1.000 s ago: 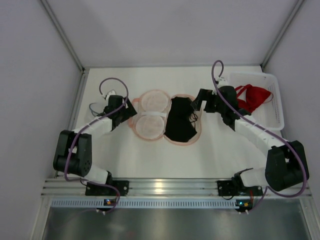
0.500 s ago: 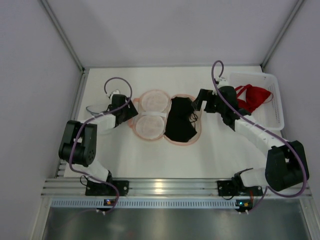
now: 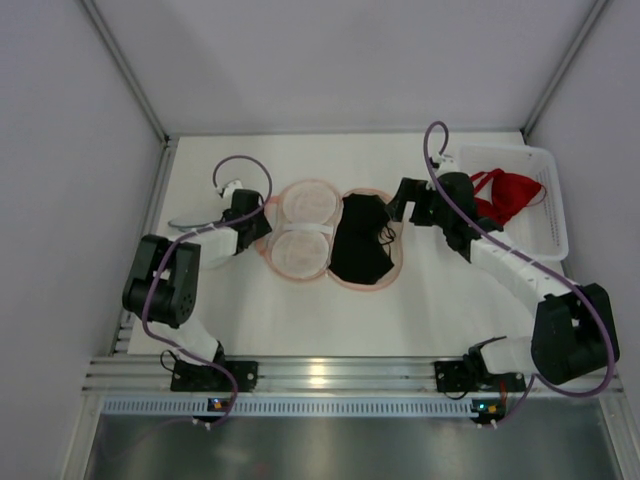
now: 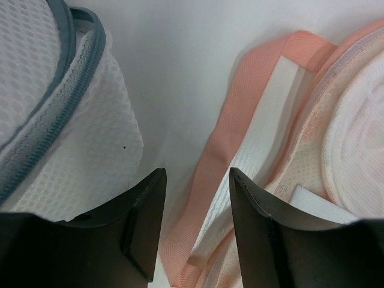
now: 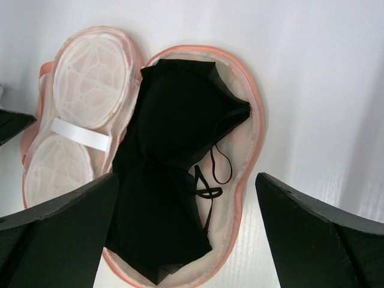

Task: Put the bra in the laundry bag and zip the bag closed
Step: Close the laundry bag at the center of the board.

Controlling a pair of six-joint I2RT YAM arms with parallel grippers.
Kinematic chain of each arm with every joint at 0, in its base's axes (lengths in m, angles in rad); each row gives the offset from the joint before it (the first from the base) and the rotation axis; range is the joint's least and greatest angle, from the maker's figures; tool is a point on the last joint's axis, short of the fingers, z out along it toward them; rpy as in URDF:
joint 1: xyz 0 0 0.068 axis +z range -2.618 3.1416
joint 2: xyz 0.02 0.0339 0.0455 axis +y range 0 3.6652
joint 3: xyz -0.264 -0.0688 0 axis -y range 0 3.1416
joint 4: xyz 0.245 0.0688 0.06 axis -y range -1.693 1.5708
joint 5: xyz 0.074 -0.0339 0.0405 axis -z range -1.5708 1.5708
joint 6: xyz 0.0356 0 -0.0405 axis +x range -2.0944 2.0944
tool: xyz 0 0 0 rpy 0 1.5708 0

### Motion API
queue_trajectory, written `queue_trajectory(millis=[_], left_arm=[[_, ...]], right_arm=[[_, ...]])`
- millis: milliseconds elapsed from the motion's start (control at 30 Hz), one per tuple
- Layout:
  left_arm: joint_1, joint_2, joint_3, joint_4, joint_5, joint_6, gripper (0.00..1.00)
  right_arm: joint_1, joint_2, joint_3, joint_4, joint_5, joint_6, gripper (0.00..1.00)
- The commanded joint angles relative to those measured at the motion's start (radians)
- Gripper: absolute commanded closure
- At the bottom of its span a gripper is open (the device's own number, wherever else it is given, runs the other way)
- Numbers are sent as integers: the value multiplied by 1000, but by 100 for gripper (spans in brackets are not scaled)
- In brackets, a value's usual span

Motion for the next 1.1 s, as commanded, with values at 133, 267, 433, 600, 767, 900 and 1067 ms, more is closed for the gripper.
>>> queue_trajectory(millis=[133,267,433,600,767,900,1067], left_arm=[[-85,65,76,-101,-149,64,48],[-90,85,102,-144,-206,81,49],[-88,104,105,-150,-208,98,51],[-88,119,120,-166,-189,106,54],[-88,128,130,-192,-189,100,60],[-88,136,136,-201,-184,98,76],[-90,131,139,-201,-191,100,100]], right_arm=[[-6,-34,53,-30,31,-27,1],[-6,-46,36,-18,38,-9,1],[-7,-53,48,-56,41,-6,1],[-6,-89,27,-47,75,10,1],[-6,-97,31,-62,84,7,1],[-7,-118,31,-70,92,-1,1],[-6,-146,14,-78,134,-3,1]])
